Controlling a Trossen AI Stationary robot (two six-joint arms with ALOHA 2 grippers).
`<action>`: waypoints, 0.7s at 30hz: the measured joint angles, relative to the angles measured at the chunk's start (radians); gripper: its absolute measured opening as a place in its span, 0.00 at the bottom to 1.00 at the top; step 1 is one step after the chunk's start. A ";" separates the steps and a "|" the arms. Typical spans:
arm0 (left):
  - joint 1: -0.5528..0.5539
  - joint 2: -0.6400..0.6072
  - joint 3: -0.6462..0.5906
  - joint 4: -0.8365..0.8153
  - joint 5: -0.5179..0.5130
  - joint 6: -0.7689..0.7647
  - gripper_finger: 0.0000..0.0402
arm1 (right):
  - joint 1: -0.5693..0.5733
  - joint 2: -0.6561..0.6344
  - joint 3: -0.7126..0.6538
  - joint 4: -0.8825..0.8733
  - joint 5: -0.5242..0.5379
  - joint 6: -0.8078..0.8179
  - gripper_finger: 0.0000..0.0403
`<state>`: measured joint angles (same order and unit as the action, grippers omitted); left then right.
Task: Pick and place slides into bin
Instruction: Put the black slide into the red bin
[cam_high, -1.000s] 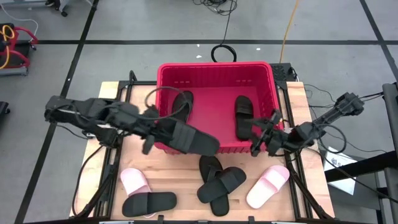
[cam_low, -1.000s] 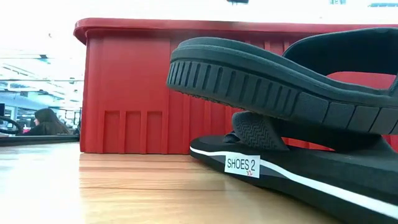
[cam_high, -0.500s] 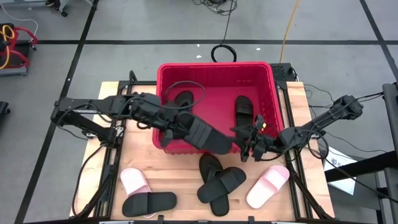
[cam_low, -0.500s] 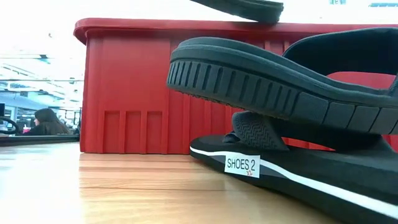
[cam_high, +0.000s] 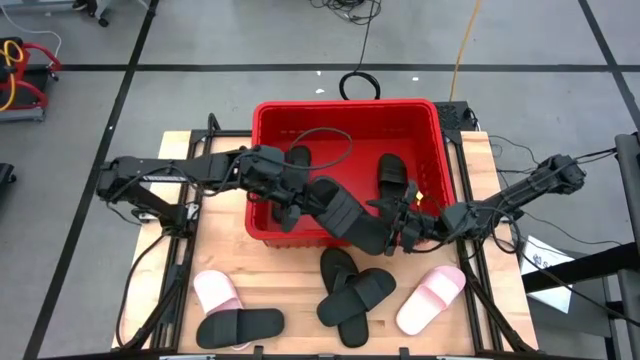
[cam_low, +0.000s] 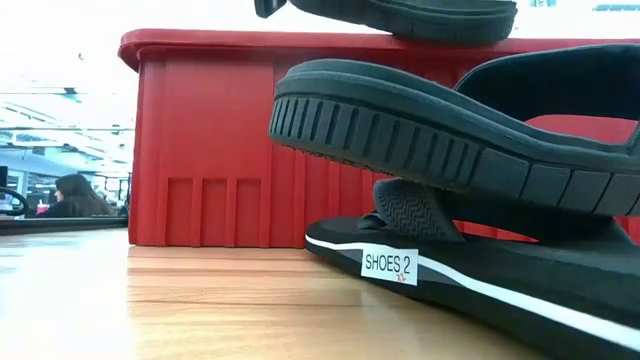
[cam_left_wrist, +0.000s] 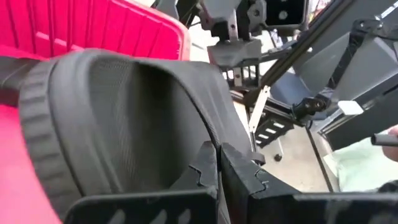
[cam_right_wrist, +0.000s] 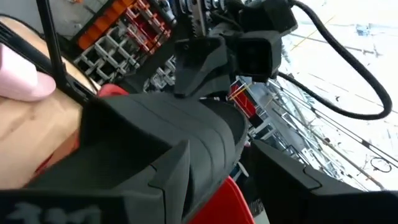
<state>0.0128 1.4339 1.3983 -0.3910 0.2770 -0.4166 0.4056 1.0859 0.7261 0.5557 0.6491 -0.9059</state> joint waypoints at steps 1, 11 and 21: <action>0.000 0.004 0.000 0.011 0.004 0.003 0.00 | -0.005 0.000 0.000 -0.012 0.002 0.002 0.40; 0.016 0.007 0.000 0.026 0.007 0.027 0.00 | -0.014 -0.002 0.000 -0.065 0.004 0.038 0.40; 0.042 0.007 0.000 0.028 0.010 0.058 0.00 | -0.012 -0.001 0.000 -0.067 0.003 0.026 0.40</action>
<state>0.0549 1.4410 1.3983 -0.3634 0.2874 -0.3582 0.3939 1.0847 0.7265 0.4885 0.6526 -0.8794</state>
